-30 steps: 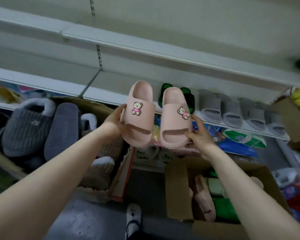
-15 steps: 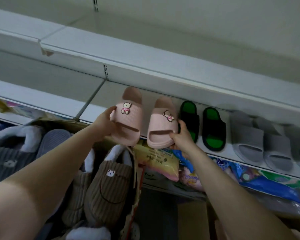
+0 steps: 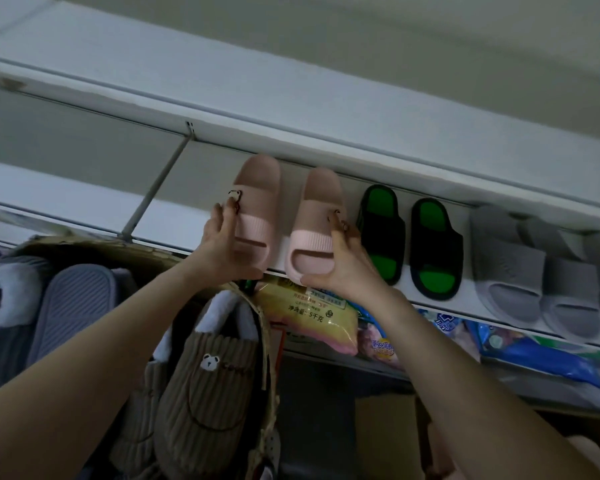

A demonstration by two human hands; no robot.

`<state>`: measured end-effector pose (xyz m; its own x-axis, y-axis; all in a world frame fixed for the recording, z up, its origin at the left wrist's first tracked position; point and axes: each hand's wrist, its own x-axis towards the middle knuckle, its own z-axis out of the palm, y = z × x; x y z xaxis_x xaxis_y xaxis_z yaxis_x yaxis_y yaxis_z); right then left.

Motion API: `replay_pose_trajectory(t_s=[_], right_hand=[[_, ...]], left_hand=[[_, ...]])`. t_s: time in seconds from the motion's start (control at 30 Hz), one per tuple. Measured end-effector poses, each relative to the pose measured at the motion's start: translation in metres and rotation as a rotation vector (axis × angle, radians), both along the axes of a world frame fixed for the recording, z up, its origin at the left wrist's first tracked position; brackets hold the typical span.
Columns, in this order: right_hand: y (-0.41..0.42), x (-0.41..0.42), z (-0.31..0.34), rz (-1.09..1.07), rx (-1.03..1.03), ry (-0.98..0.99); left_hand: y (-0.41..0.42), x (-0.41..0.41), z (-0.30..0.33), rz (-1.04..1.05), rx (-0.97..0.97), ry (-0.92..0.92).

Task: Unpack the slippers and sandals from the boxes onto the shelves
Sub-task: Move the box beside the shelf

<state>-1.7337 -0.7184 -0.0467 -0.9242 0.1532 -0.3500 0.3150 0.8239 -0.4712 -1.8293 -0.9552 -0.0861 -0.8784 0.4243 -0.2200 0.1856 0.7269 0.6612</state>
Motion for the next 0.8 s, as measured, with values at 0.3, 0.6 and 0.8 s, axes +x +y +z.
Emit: replay_pose_trajectory(t_s=[0.3,0.6,0.8], right_hand=[[0.005,-0.037,-0.002,0.052,0.056,0.028],[0.007,-0.031,0.01,0.111,0.152,0.075],[0.011,0.014,0.032,0.169,0.368,0.335]], left_hand=[[0.011,-0.02,0.005,-0.011,-0.039,0.173],[0.014,0.001,0.023,0.022,-0.145,0.313],[0.015,0.048,0.059,-0.06,-0.213,0.546]])
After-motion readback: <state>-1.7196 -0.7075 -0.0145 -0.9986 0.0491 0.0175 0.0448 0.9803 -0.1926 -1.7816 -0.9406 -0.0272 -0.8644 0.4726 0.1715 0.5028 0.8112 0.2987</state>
